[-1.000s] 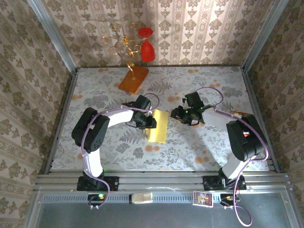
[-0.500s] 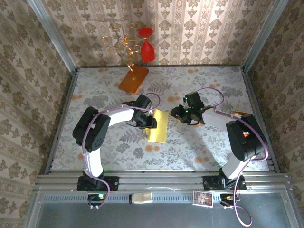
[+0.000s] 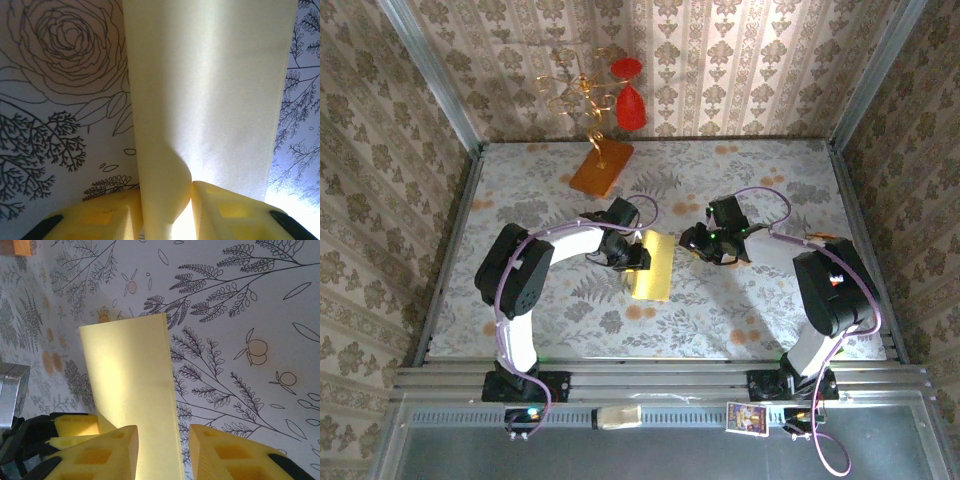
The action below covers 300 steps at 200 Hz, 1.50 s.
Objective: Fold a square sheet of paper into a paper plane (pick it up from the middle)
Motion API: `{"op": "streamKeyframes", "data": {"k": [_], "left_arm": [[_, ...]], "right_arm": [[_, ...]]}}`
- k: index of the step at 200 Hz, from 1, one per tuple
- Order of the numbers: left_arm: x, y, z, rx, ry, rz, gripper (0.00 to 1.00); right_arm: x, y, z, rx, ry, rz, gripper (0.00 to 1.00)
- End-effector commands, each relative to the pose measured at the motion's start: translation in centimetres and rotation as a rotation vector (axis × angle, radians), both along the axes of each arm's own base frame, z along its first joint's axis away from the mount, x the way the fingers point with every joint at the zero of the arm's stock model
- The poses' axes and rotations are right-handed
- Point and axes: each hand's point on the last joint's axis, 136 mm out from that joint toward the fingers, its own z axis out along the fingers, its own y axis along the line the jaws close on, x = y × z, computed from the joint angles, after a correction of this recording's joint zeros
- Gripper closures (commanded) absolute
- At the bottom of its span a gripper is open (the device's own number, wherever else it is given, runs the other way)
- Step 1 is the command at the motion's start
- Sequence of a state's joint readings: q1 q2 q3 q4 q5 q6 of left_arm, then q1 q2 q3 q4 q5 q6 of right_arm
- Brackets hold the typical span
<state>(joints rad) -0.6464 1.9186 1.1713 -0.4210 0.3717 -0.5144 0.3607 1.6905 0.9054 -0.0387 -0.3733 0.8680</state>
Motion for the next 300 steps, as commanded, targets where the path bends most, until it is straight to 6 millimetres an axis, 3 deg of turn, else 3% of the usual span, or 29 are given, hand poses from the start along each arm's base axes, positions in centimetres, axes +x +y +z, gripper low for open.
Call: {"op": "streamKeyframes", "data": {"k": [1,79,152,196,266,300], "left_arm": [[-3.4,1.5,-6.2,0.127,0.106,-0.064,0.66],[-3.6,1.5,-6.8,0.143,0.116,-0.073,0.65],[-3.6,1.9,-7.1,0.167,0.120,-0.056,0.65],[-3.9,2.2,-7.5,0.179,0.134,-0.037,0.65],[-4.0,2.2,-7.6,0.181,0.137,-0.035,0.65],[-3.8,2.5,-6.9,0.168,0.125,-0.017,0.65]], "right_arm": [[-0.5,0.2,-1.0,0.007,0.026,0.000,0.65],[-1.2,1.4,-1.8,0.001,0.040,0.038,0.68],[-2.3,4.9,-3.2,0.032,0.080,0.142,0.82],[-2.5,6.2,-3.4,0.054,0.088,0.185,0.85],[-2.9,6.0,-5.1,0.030,0.136,0.192,0.85],[-4.9,4.3,-7.4,-0.066,0.231,0.234,0.87]]}}
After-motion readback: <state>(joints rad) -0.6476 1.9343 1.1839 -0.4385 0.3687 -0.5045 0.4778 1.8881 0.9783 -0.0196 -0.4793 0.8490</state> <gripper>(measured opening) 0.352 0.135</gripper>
